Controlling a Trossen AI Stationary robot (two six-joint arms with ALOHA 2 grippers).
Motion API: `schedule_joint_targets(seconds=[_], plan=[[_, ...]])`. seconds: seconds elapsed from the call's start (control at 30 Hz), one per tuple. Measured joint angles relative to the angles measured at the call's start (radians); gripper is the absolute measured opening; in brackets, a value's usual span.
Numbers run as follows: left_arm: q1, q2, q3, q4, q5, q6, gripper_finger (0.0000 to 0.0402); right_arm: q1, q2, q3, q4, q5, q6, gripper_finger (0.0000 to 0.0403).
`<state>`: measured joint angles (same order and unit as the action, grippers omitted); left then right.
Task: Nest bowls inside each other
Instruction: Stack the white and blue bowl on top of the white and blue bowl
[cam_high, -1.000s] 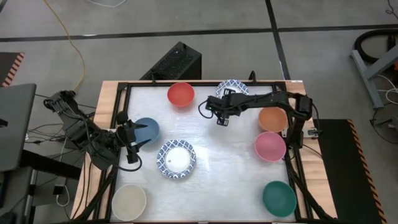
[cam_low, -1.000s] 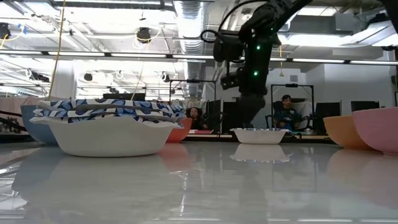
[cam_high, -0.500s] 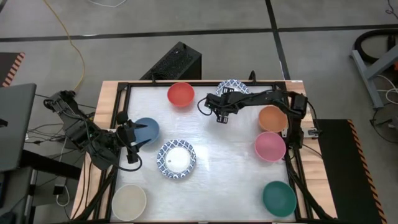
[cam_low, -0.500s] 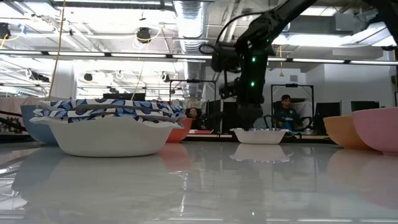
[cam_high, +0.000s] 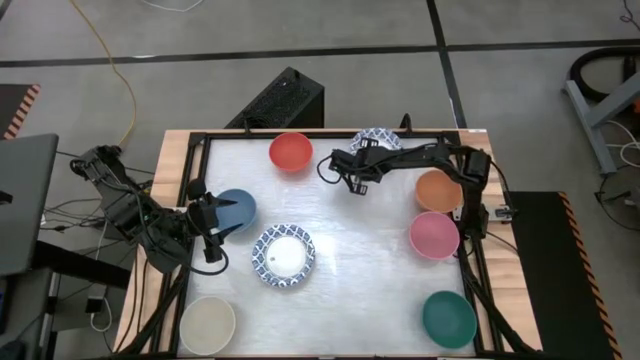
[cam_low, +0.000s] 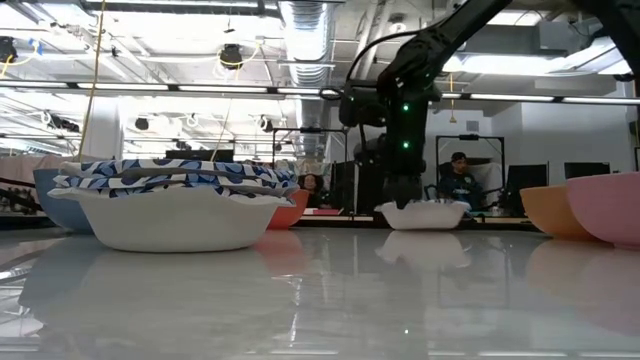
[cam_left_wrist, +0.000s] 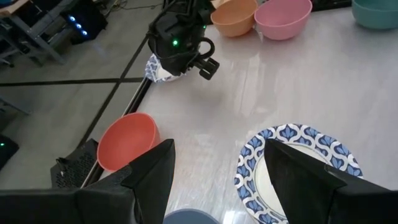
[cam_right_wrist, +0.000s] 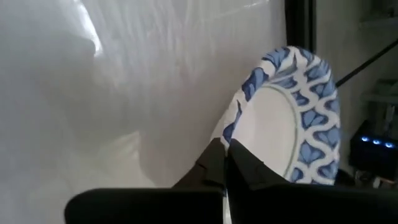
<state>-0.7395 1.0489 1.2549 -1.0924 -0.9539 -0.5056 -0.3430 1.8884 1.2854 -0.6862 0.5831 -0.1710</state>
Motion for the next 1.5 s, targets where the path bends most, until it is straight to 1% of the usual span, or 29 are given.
schedule_joint_targets(seconds=[0.13,0.23,0.3,0.4,0.47,0.57,0.7,0.83,0.97,1.07,1.13,1.23,1.37,1.5], plan=[[0.0,0.0,0.0,0.0,0.0,0.0,0.0238,0.051,-0.019,0.0,0.031,-0.002,-0.03,0.0009],[0.0,0.0,0.0,-0.001,0.0,0.0,0.0238,0.111,-0.044,0.001,0.066,0.006,-0.062,0.0006],[0.0,0.0,0.0,-0.001,0.0,0.0,0.0238,0.157,-0.072,0.002,0.08,0.045,-0.071,0.0006],[0.0,0.0,0.0,-0.002,-0.001,0.0,0.0238,0.232,-0.107,0.003,0.099,0.137,-0.075,0.0006],[0.0,0.0,0.0,-0.002,-0.001,0.003,0.0238,0.281,-0.127,0.006,0.1,0.168,-0.082,0.0006],[0.0,0.0,0.0,-0.003,-0.01,0.003,0.0238,0.348,-0.161,0.007,0.12,0.174,-0.091,0.0005],[0.0,0.0,0.0,-0.004,-0.027,0.008,0.0238,0.433,-0.185,0.008,0.196,0.157,-0.197,0.0005],[0.0,0.0,0.0,-0.005,-0.029,0.004,0.0238,0.504,-0.182,0.008,0.297,0.09,-0.349,0.0005],[0.0,0.0,0.0,-0.005,-0.029,-0.011,0.0238,0.553,-0.167,0.008,0.393,-0.003,-0.457,0.0004],[0.0,0.0,0.0,-0.005,-0.029,-0.012,0.0238,0.576,-0.166,0.008,0.458,-0.081,-0.532,0.0004],[0.0,0.0,0.0,-0.006,-0.029,-0.012,0.0238,0.581,-0.167,0.008,0.5,-0.15,-0.576,0.0004],[0.0,0.0,0.0,-0.006,-0.029,-0.014,0.0238,0.588,-0.167,0.008,0.543,-0.232,-0.603,0.0004],[0.0,0.0,0.0,-0.009,-0.029,-0.031,0.0238,0.588,-0.167,0.008,0.546,-0.355,-0.622,0.0004],[0.0,0.0,0.0,-0.01,-0.029,-0.038,0.0238,0.597,-0.166,0.007,0.548,-0.4,-0.624,0.0004]])
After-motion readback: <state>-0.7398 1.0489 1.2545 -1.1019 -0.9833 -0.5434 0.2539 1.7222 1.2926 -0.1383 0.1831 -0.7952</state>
